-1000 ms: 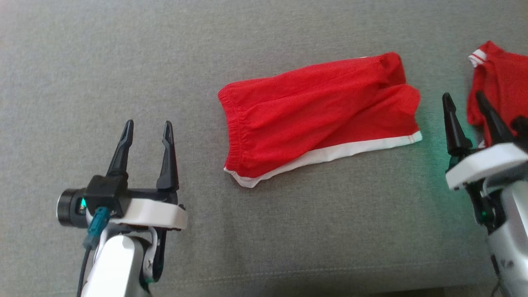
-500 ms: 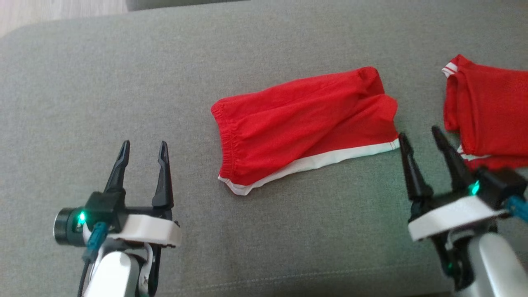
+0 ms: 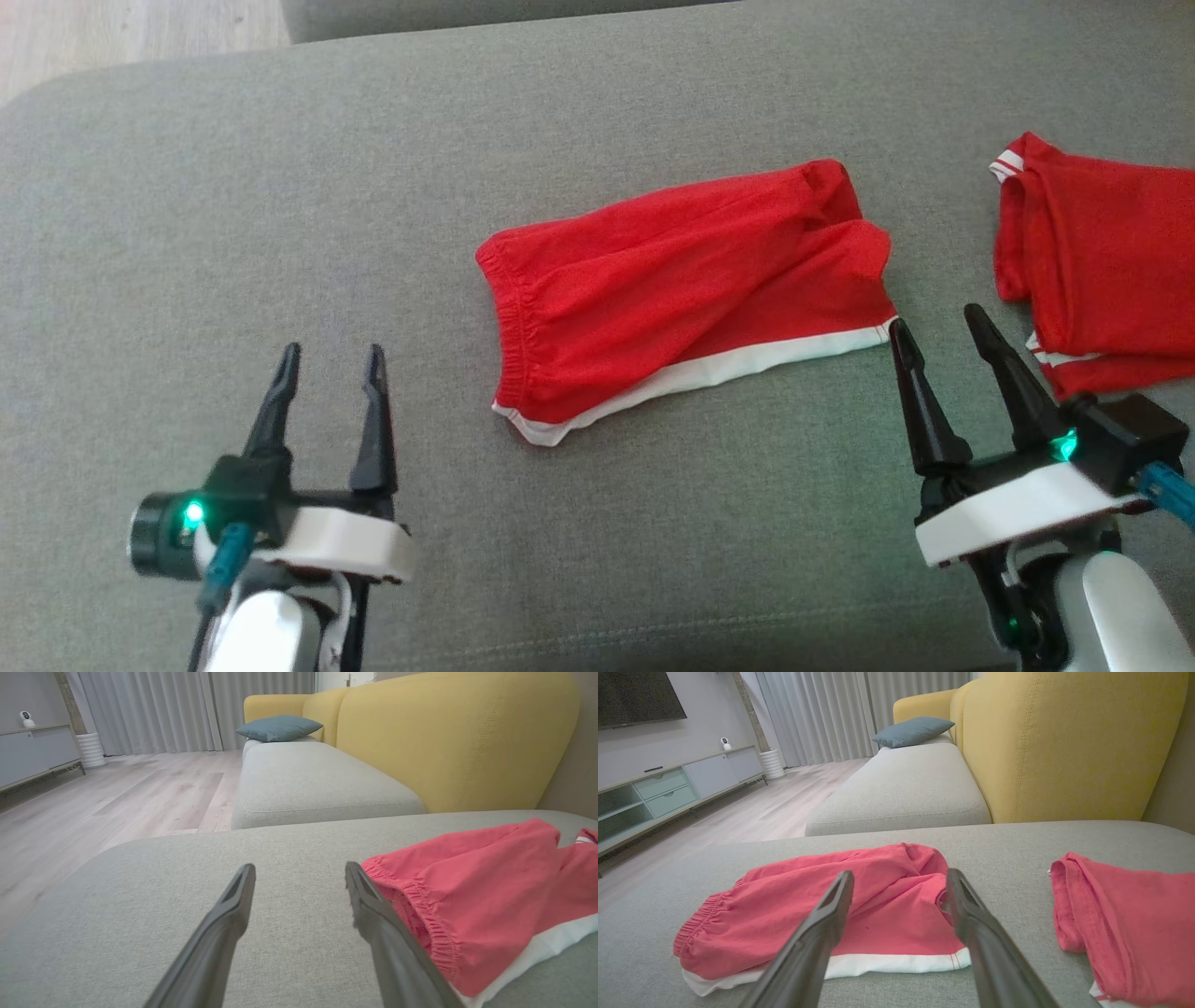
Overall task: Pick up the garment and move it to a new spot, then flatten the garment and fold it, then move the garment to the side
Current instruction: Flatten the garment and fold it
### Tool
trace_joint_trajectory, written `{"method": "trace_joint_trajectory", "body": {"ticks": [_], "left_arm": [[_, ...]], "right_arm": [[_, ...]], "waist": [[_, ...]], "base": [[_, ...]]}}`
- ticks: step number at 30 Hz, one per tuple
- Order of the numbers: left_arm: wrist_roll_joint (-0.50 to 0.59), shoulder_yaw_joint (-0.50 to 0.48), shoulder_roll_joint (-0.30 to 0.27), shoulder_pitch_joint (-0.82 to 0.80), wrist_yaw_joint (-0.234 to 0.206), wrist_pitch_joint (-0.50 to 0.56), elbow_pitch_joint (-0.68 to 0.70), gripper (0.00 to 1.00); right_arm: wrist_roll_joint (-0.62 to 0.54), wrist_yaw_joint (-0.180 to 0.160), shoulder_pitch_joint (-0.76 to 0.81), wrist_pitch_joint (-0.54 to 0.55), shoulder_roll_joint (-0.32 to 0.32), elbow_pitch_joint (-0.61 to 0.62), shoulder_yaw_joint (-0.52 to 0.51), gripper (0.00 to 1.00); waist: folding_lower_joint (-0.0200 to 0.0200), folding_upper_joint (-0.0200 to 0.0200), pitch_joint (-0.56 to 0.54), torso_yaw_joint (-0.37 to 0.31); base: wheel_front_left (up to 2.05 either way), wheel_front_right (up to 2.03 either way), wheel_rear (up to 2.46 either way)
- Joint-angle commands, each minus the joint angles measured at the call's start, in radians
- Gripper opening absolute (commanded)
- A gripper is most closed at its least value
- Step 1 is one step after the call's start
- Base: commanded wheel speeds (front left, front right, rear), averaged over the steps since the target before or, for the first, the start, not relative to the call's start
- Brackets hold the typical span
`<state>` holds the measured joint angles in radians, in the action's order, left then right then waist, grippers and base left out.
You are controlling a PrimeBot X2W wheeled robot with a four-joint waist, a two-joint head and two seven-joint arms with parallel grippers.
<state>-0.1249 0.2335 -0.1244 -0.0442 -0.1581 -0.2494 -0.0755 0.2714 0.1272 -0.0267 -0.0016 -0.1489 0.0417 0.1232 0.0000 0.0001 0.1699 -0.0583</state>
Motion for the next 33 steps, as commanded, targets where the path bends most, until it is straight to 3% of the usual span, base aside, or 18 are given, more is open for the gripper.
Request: {"method": "trace_joint_trajectory", "body": {"ticks": [1,12,16,25,26,27,28,33], "left_arm": [[0.003,-0.017,-0.019,-0.031,0.007,-0.003,0.037,1.00],[-0.064,0.136,-0.007,-0.084,0.180,0.227,-0.031,1.00],[-0.082,0.145,-0.005,-0.109,0.195,0.279,-0.078,1.00],[-0.109,0.130,0.005,-0.158,0.183,0.314,-0.165,1.00],[-0.112,0.129,0.004,-0.163,0.184,0.318,-0.175,0.76],[-0.113,0.128,0.004,-0.167,0.183,0.317,-0.182,0.07],[-0.115,0.127,0.004,-0.171,0.182,0.314,-0.186,0.00],[-0.114,0.126,0.000,-0.177,0.174,0.304,-0.191,0.00]], "right_arm": [[-0.001,0.003,-0.011,0.003,-0.002,0.040,0.014,1.00],[0.025,0.003,-0.019,0.012,0.007,0.034,0.026,1.00],[0.035,0.003,-0.026,0.011,0.011,0.025,0.029,1.00],[0.053,0.003,-0.035,0.004,0.014,0.010,0.027,1.00],[0.055,0.003,-0.035,0.004,0.014,0.007,0.026,1.00],[0.058,0.003,-0.036,0.005,0.012,0.004,0.023,1.00],[0.058,0.003,-0.038,0.007,0.010,-0.002,0.018,1.00],[0.049,0.003,-0.059,0.040,-0.026,-0.057,-0.011,1.00]], "waist": [[0.0000,-0.0001,0.003,0.000],[0.0000,-0.0001,0.044,-0.025],[0.0000,-0.0001,0.056,-0.043],[0.0000,-0.0001,0.077,-0.068],[0.0000,-0.0001,0.079,-0.071],[0.0000,-0.0001,0.081,-0.073],[0.0000,-0.0001,0.083,-0.075],[0.0000,-0.0001,0.090,-0.074]], "base": [[0.00,0.00,0.00],[0.00,0.00,0.00],[0.00,0.00,0.00],[0.00,0.00,0.00],[0.00,0.00,0.00],[0.00,0.00,0.00],[0.00,0.00,0.00],[0.00,0.00,0.00]]}}
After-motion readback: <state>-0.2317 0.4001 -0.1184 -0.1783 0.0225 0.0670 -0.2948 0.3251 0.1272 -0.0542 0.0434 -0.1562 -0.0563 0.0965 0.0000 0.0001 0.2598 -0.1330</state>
